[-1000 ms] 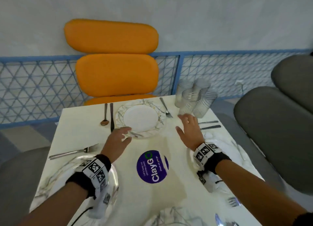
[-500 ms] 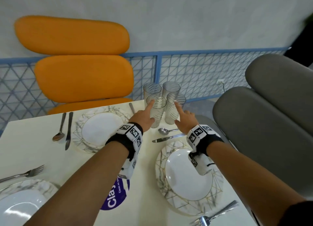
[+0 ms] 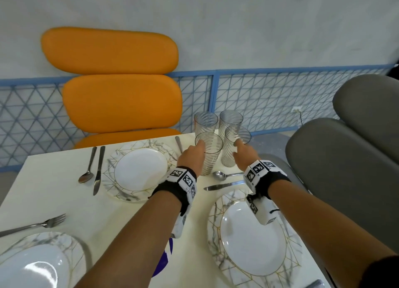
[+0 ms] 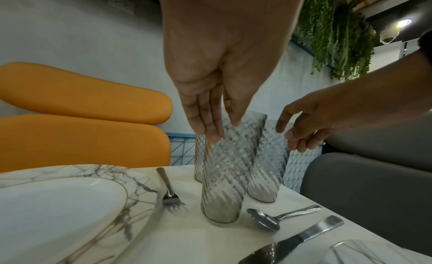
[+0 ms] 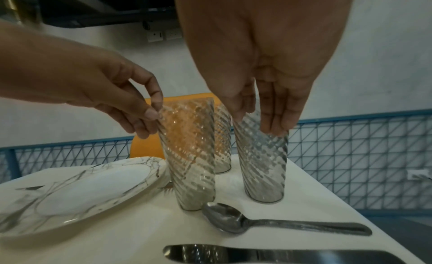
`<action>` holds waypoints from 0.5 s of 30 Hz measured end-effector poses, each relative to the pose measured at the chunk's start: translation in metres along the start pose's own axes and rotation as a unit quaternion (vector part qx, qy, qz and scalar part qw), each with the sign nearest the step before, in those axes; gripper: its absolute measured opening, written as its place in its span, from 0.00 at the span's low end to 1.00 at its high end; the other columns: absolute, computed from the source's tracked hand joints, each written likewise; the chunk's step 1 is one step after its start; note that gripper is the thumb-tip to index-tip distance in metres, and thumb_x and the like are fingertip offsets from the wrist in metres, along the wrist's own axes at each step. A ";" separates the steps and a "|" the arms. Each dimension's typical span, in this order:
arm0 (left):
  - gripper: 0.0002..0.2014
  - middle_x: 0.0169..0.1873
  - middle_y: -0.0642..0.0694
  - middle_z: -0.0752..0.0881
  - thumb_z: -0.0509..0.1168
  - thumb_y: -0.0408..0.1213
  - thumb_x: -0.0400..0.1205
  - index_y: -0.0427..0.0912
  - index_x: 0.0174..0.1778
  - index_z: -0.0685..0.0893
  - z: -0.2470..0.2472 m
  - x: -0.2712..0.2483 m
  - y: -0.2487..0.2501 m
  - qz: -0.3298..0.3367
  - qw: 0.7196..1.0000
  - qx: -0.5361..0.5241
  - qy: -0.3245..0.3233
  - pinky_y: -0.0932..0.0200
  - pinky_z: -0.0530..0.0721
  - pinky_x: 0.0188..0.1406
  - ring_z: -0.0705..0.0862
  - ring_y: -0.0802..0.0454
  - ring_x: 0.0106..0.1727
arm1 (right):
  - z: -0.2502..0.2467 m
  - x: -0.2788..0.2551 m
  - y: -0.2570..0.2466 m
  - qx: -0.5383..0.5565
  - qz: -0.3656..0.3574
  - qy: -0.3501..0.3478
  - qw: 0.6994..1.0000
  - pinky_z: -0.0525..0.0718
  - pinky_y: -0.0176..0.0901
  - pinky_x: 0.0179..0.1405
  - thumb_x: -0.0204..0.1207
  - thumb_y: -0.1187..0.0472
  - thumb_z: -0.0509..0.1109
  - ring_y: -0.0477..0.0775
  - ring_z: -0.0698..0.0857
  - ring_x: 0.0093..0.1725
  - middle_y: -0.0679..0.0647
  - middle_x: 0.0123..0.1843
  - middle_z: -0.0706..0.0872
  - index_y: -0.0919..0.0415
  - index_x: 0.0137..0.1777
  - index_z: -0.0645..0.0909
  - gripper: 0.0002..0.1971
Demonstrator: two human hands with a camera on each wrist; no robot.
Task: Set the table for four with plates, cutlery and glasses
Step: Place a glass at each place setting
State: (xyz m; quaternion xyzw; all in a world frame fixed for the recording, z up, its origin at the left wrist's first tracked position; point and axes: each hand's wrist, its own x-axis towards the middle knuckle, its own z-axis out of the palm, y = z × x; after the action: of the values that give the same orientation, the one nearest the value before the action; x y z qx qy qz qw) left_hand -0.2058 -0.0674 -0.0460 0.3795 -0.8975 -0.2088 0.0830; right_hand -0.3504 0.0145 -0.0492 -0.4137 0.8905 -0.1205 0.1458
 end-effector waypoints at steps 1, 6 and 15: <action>0.09 0.51 0.32 0.85 0.52 0.29 0.85 0.35 0.60 0.72 -0.004 -0.005 -0.001 0.008 1.000 0.007 0.005 0.42 0.81 0.47 0.84 0.33 0.50 | -0.001 0.000 0.000 -0.002 0.000 0.009 1.000 0.79 0.52 0.56 0.82 0.65 0.57 0.67 0.81 0.61 0.68 0.62 0.82 0.66 0.70 0.66 0.17; 0.03 0.39 0.38 0.87 0.61 0.35 0.84 0.41 0.50 0.76 -0.044 -0.051 -0.033 -0.001 0.985 -0.169 0.044 0.52 0.81 0.41 0.83 0.43 0.36 | -0.011 -0.019 -0.011 -0.033 -0.039 0.065 0.997 0.79 0.53 0.49 0.82 0.61 0.60 0.68 0.83 0.55 0.69 0.56 0.83 0.68 0.60 0.72 0.12; 0.08 0.33 0.46 0.89 0.69 0.36 0.79 0.53 0.39 0.79 -0.119 -0.218 -0.137 -0.087 0.958 -0.266 0.061 0.81 0.75 0.35 0.85 0.64 0.33 | 0.017 -0.100 -0.107 0.068 -0.236 0.043 0.969 0.74 0.45 0.46 0.79 0.59 0.65 0.64 0.83 0.52 0.64 0.52 0.86 0.67 0.54 0.77 0.10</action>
State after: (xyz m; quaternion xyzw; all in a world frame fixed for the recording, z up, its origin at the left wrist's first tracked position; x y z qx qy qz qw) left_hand 0.0713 -0.0344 0.0030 0.4321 -0.7666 -0.4225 0.2173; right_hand -0.2075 0.0225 -0.0130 -0.5955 0.7631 -0.2289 0.1029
